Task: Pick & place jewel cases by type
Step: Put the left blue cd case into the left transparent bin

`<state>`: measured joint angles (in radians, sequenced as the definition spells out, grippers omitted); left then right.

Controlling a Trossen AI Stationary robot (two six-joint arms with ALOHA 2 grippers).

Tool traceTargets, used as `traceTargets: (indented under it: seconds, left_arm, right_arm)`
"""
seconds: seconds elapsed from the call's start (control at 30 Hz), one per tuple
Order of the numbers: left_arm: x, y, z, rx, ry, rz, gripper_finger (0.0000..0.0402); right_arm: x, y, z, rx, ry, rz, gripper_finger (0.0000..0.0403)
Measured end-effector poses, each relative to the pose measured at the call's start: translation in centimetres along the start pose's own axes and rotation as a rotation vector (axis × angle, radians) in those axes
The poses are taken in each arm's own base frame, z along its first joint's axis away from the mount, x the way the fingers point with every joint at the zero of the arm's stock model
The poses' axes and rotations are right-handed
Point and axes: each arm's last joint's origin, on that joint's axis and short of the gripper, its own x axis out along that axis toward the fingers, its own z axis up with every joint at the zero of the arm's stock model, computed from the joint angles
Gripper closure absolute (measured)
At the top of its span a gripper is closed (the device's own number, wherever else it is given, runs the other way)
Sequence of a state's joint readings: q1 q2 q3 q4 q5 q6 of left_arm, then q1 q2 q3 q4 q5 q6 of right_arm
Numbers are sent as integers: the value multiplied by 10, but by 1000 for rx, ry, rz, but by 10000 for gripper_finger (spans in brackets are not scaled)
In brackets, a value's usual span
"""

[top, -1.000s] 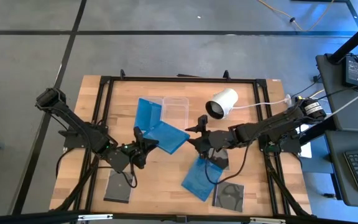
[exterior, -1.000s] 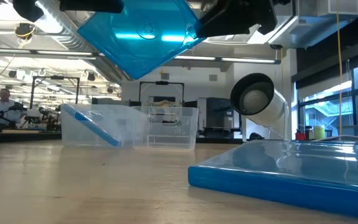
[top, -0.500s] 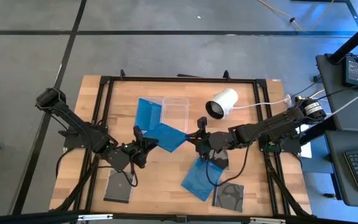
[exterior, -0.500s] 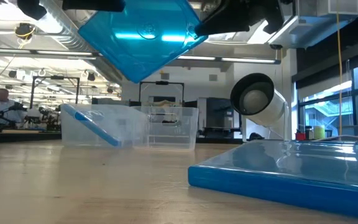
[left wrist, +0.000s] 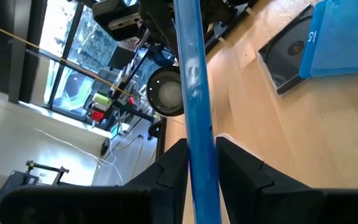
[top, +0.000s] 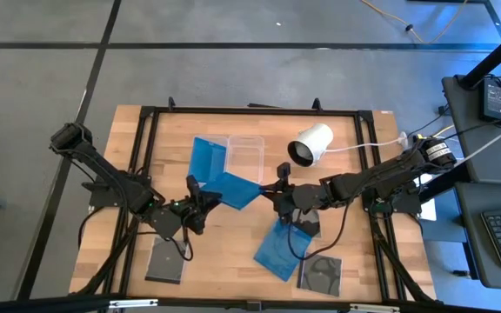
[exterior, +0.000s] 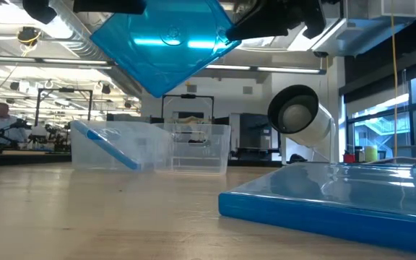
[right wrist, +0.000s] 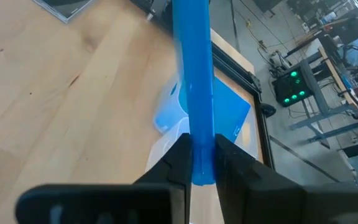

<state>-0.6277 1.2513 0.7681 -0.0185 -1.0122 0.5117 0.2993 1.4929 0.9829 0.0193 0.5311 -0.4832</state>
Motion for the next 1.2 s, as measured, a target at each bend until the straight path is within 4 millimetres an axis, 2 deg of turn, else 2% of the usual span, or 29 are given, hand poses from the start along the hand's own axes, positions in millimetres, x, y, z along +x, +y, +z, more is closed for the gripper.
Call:
traceTargets:
  seconds: [0.17, 0.4, 0.57, 0.77, 0.9, 1.0, 1.2]
  left_arm:
    - [0, 1, 1, -33, -7, 3, 294]
    - [0, 4, 5, -132, -17, 48, 227]
    - [-1, 9, 11, -304, -59, 81, 196]
    - [-1, 10, 13, -321, -69, 94, 194]
    - [5, 11, 15, -307, 20, 228, 195]
    - [11, 14, 24, -261, 96, 336, 196]
    - [24, 14, 48, -189, 139, 366, 196]
  right_arm:
    - [0, -1, -1, -5, 20, -37, 353]
    - [0, -3, -1, -16, 40, -72, 353]
    - [0, -5, -4, -19, 90, -141, 353]
    - [3, -9, -10, -14, 144, -168, 353]
    - [7, -17, -16, -6, 172, -184, 353]
    - [10, -22, -19, -15, 188, -195, 353]
    - [20, -27, -24, -36, 201, -213, 353]
